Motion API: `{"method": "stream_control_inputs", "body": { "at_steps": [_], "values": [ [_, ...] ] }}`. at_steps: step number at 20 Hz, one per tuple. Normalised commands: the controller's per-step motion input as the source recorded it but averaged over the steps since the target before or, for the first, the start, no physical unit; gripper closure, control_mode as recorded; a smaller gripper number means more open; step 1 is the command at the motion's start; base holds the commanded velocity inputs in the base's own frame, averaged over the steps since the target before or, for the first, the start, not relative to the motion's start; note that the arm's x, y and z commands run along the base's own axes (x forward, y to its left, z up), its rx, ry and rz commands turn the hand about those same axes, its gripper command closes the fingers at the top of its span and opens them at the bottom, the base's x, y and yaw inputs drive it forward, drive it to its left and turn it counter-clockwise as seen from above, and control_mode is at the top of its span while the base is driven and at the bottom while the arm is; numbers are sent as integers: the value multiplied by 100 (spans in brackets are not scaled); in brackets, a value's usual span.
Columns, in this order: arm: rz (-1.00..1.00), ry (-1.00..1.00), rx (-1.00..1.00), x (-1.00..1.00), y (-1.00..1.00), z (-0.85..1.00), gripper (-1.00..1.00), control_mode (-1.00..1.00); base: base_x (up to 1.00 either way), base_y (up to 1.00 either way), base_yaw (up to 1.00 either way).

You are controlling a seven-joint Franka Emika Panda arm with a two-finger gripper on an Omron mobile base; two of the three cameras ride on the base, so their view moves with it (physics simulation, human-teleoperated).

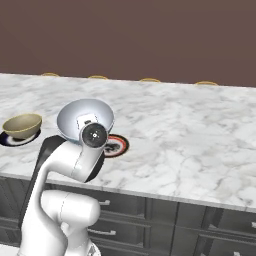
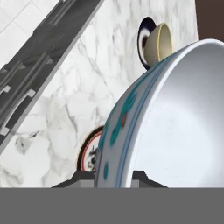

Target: Move the bowls from the cabinet to the plates on the dining table.

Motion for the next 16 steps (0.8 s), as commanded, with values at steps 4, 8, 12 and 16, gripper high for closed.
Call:
{"method": "stream_control_inputs", "body": {
  "at_steps": [4, 8, 12, 16],
  "values": [
    [-2, 1, -16, 46, 0, -46, 100, -100, 0, 0, 0],
    [-2, 0, -14, 51, 0, -47, 100, -100, 0, 0, 0],
    [0, 0, -9, 45, -6, -46, 100, -100, 0, 0, 0],
    [0, 0, -2, 43, -9, -41, 100, -100, 0, 0, 0]
  ]
}}
